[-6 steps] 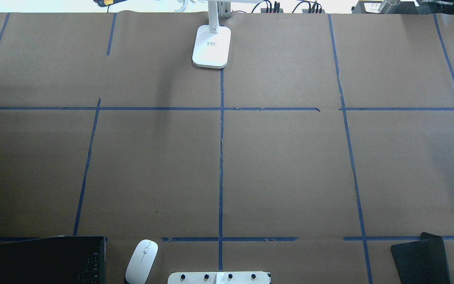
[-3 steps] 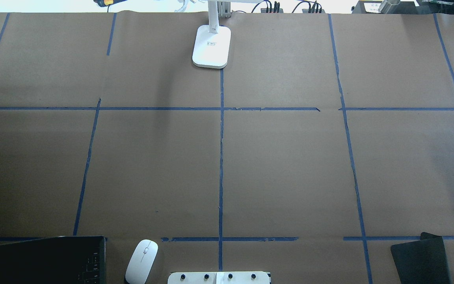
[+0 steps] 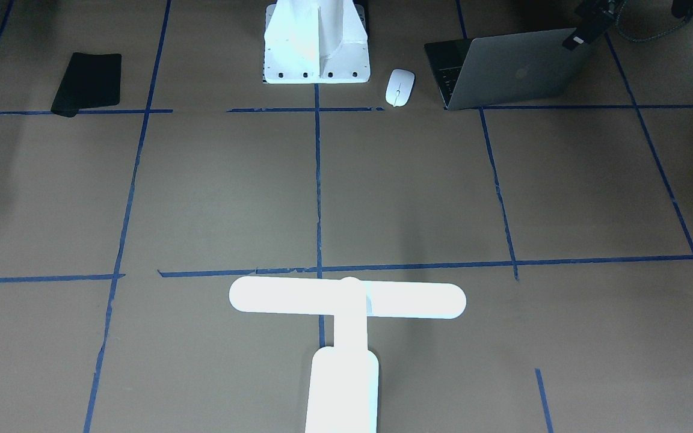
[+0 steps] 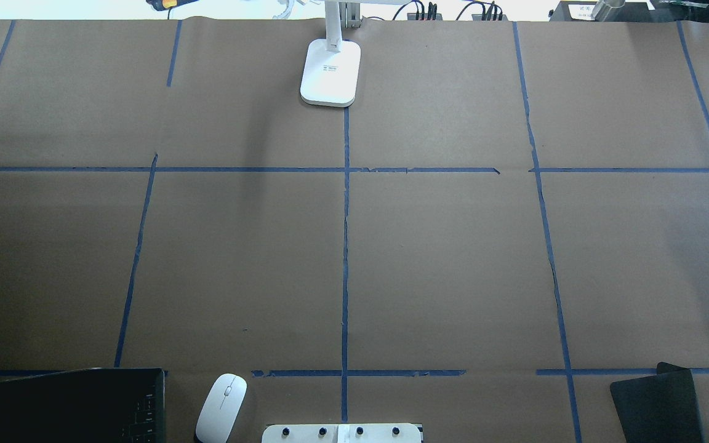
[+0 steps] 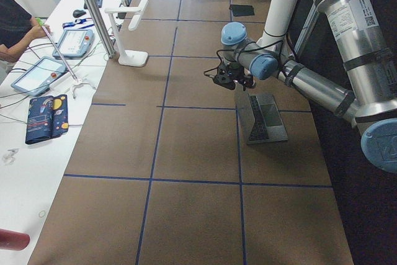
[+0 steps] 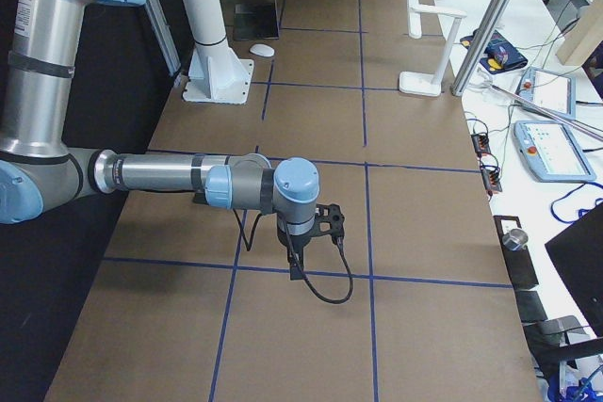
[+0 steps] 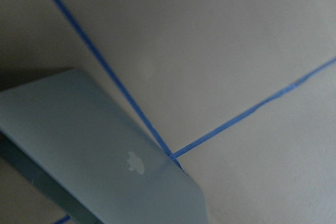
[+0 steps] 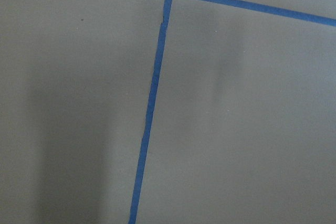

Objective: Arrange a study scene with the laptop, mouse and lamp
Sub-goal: 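Carry the silver laptop onto the table with the left gripper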

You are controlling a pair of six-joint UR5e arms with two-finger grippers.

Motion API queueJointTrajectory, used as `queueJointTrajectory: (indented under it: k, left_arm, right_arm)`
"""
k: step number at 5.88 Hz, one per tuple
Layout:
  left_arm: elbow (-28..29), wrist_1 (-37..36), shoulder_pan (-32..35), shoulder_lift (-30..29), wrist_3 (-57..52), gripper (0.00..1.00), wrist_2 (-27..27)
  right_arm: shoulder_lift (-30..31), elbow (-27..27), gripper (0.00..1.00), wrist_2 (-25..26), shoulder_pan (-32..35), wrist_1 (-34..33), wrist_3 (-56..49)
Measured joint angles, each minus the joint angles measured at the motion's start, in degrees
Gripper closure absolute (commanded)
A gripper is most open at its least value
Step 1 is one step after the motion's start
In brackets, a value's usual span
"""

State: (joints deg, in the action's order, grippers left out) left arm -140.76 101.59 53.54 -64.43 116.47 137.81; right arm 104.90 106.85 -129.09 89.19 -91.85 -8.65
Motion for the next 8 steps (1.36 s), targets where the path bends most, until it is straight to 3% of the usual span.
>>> queueJointTrajectory:
  k: [3,6,8]
  left_arm:
    - [0.0,5.3,-8.2,3.9,10.8,0.0,-4.4]
    - [0.0,5.7,-20.6,2.5,24.6,0.0,-13.4]
    - [-0.2,5.8,-24.4,1.3,33.3,0.0,-17.2]
  right_arm:
    - [0.0,0.2,0.0,0.1,-0.5,1.6,0.0]
    - [0.0,0.1,0.0,0.1,-0.6,1.7,0.0]
    - [0.1,0.1,0.0,0.1,-0.6,2.5,0.0]
